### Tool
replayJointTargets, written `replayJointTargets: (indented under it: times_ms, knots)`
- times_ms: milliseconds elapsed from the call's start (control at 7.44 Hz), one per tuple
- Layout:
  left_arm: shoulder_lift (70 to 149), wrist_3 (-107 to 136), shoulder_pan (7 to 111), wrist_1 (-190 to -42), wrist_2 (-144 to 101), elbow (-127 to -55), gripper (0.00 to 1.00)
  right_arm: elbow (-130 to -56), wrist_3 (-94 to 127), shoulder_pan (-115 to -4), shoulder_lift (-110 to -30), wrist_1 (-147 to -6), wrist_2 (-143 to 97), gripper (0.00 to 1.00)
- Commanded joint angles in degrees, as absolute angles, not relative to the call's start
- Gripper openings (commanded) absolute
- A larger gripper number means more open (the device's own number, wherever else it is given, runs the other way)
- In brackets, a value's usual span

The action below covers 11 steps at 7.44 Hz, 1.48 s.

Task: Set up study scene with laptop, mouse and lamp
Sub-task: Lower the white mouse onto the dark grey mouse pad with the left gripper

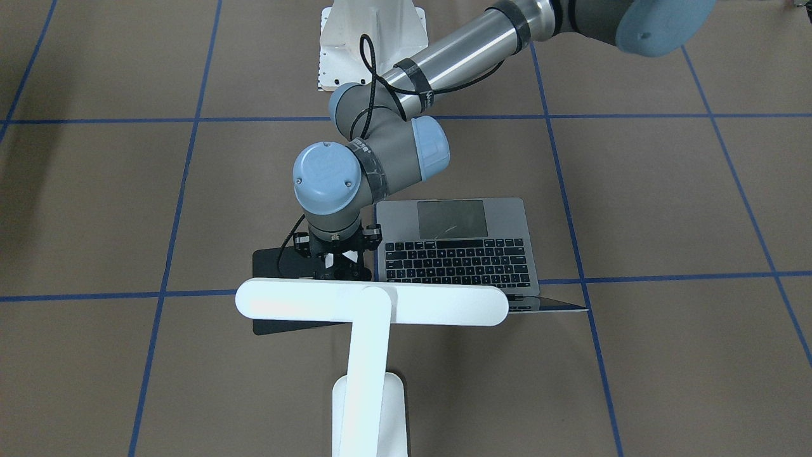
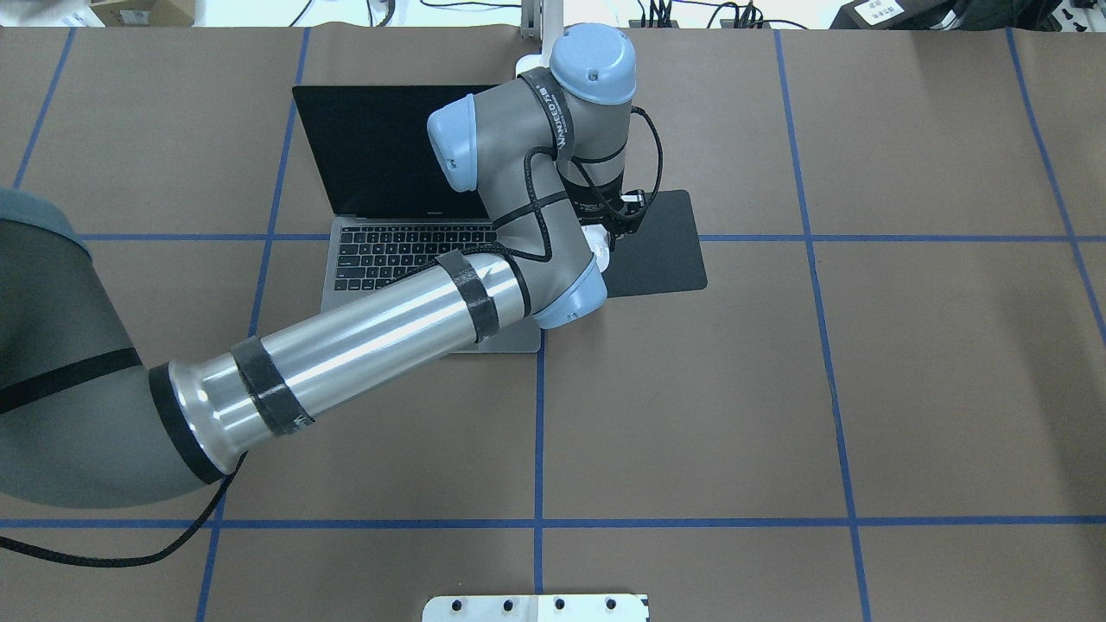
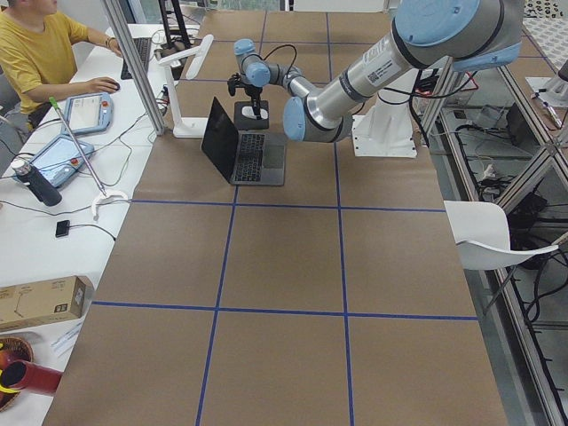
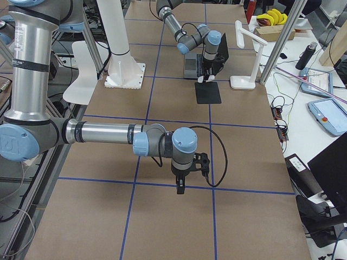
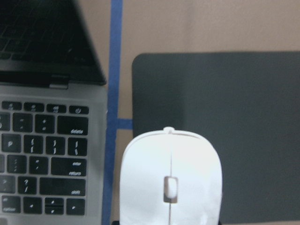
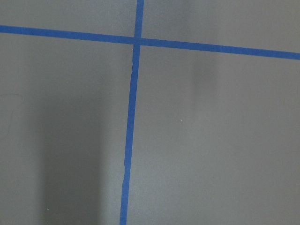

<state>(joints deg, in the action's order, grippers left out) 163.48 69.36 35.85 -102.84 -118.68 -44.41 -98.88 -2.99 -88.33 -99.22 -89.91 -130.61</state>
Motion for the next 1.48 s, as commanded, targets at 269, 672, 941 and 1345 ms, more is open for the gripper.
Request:
replayJointTargets:
  times_ms: [269,672,941,1345]
  knots:
    - [165.4,70.2,34.5,-106.1,-111.3,-40.3,1.00,-98.8,-2.9,-88.3,-99.1,-89.8,-130.6,1.00]
    - [163.7,69.6,34.6,-105.3,-112.9,-45.2,1.00,-98.7,-2.4,-88.3,-99.1,-89.8,-130.8,1.00]
    - [154.6,69.3,34.8,-102.3,-115.1,-59.9,1.00,-98.8,-2.2,-88.3,-99.5,-89.7,-130.8,1.00]
    - [134.5,60.9,36.2,-94.0,-115.3,-89.1,1.00,-98.6,-2.1,-88.3,-99.7,-89.6,-130.6,1.00]
